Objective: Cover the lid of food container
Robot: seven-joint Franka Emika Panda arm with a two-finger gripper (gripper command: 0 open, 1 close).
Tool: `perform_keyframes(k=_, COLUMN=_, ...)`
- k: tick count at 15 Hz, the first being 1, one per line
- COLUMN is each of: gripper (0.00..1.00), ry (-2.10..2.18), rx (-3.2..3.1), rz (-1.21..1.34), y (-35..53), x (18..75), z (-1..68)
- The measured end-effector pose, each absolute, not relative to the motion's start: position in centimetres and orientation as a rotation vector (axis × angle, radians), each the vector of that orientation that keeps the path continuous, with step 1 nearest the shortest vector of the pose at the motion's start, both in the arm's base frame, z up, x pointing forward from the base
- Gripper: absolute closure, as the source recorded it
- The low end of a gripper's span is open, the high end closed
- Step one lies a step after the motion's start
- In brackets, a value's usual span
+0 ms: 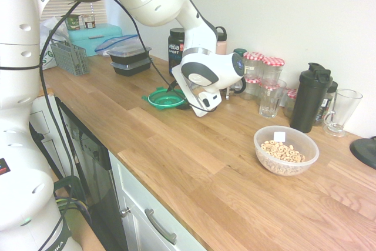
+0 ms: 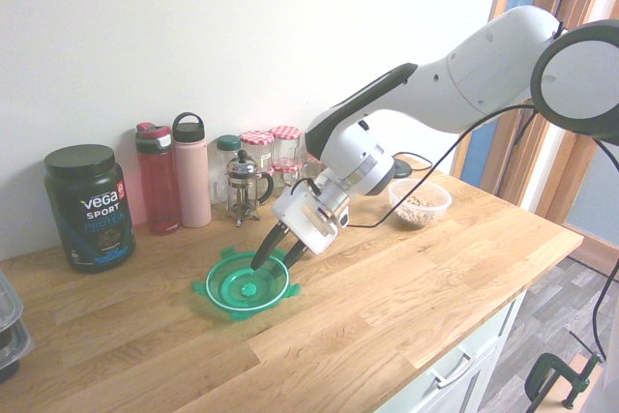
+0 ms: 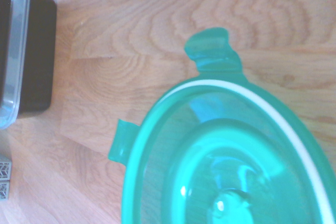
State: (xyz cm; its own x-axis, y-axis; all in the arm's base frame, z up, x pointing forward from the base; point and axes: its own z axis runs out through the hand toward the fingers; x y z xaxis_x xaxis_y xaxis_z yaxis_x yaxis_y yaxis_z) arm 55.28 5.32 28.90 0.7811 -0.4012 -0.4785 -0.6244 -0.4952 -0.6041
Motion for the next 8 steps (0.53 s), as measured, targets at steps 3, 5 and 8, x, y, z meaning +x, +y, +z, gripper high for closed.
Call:
perform_keyframes(k=3, gripper=1.00, ry=0.761, rx=-2.164, rz=0.350, y=5.68, x=55.23, z=28.53)
perform_keyframes(k=5, gripper=1.00, ry=0.763, rx=-2.166, rz=0.352, y=5.73, x=55.09, z=28.33)
perform_keyframes(k=8, gripper=1.00, ry=0.765, rx=-2.166, rz=0.351, y=5.60, x=55.04, z=28.24)
